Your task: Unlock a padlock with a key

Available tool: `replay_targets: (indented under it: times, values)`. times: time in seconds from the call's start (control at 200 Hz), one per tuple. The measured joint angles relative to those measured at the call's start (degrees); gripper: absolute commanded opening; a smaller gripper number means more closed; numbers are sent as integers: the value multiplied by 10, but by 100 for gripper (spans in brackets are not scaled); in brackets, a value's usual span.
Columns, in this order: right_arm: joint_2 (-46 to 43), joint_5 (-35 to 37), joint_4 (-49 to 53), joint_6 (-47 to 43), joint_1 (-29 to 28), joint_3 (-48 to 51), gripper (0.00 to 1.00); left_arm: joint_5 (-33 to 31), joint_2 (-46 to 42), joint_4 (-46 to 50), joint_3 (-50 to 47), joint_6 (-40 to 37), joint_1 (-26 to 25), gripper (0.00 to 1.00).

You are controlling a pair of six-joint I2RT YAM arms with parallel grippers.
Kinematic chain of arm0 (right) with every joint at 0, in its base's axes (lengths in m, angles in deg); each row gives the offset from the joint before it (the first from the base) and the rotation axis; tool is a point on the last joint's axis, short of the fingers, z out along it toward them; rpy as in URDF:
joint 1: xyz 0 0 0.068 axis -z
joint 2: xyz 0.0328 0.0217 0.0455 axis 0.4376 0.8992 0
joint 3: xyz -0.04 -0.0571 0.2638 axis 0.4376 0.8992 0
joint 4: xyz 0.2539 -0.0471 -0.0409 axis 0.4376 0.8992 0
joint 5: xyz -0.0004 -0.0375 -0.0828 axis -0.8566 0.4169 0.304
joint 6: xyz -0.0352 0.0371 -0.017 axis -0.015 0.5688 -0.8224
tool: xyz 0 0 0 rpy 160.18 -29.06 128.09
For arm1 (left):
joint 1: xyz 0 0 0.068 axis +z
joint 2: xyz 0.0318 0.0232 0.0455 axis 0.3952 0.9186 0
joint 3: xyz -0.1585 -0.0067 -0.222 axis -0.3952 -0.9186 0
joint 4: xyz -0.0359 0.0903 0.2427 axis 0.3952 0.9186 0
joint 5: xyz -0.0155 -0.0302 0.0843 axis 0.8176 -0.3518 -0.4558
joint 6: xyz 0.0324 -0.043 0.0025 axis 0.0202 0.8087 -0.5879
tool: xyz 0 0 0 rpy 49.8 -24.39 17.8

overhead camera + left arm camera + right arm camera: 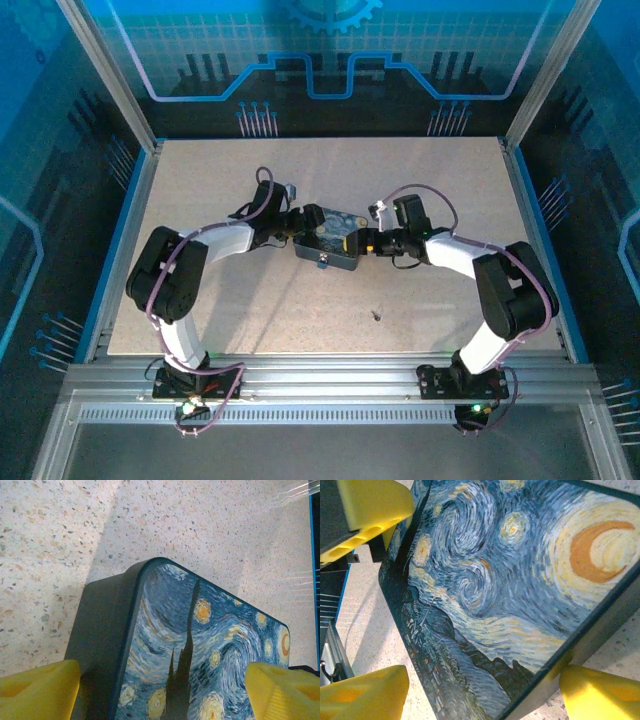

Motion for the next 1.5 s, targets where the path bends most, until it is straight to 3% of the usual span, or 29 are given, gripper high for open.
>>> replay_targets:
  times: [0.16, 0.385, 0.62, 0.845, 1.14, 1.496]
  values:
    - [-19, 42, 15, 0, -1, 7, 85, -5, -33, 4, -12, -4, 0, 98]
    - [-113, 118, 90, -20, 2, 14, 83, -34, -132, 14, -63, -12, 5, 97]
    - [-235, 170, 200, -49, -28, 52, 67, -42, -260, 38, -145, -8, -6, 95]
    - [-304, 211, 295, -38, -101, 117, 57, -41, -347, 64, -222, 29, -78, 95]
    - [-263, 253, 316, -8, -181, 152, 46, -41, -347, 55, -274, 84, -149, 94]
    - [-190, 295, 320, -4, -225, 125, 38, -41, -315, 13, -274, 107, -158, 95]
